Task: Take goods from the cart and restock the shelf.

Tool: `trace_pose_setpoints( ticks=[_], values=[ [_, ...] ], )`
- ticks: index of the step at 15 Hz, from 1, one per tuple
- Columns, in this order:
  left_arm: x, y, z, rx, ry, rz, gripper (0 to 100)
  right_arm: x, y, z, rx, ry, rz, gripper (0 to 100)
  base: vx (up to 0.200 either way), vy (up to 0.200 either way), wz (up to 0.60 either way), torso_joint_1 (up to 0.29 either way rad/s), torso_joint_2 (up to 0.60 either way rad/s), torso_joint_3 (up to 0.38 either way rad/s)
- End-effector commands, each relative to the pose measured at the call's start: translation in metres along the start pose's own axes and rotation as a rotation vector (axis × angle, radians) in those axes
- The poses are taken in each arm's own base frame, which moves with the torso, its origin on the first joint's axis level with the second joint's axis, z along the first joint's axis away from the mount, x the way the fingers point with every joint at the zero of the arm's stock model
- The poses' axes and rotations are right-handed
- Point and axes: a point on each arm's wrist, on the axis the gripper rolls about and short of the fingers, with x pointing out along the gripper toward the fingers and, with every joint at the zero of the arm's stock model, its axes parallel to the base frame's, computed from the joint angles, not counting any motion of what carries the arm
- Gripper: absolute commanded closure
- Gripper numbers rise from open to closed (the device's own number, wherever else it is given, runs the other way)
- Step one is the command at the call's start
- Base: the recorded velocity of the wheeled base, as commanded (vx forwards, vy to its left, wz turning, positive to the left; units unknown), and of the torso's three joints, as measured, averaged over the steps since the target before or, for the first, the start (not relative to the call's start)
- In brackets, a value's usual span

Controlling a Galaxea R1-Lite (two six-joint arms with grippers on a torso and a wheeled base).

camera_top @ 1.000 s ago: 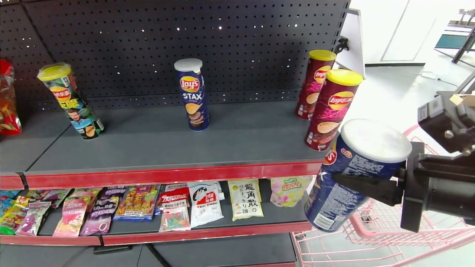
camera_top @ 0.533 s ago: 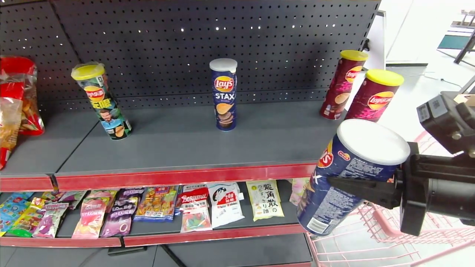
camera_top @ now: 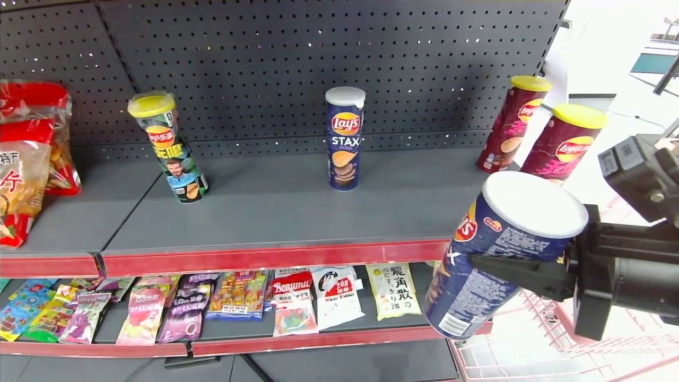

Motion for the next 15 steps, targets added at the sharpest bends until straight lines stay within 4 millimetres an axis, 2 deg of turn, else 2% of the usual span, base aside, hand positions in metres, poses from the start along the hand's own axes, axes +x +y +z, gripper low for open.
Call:
trace_pose_setpoints(
  ticks=[1,8,13,15],
  values=[
    [0.0,0.0,0.0,-0.001,0.001,0.0,0,0.001,0.0,0.0,0.0,0.003,0.001,100,0.2,0.0,0.0,-0.027,0.0,0.007],
    [0.0,0.0,0.0,-0.001,0.001,0.0,0,0.002,-0.001,0.002,-0.003,0.0,0.002,100,0.2,0.0,0.0,0.006,0.0,0.0],
    [0.0,0.0,0.0,-0.001,0.001,0.0,0,0.003,0.002,0.005,-0.011,-0.01,0.013,100,0.0,0.0,0.0,0.0,0.0,0.0],
    [0.0,0.0,0.0,-0.002,0.001,0.0,0,0.003,0.0,0.011,-0.02,-0.017,-0.046,100,0.0,0.0,0.0,0.0,0.0,0.0]
  ],
)
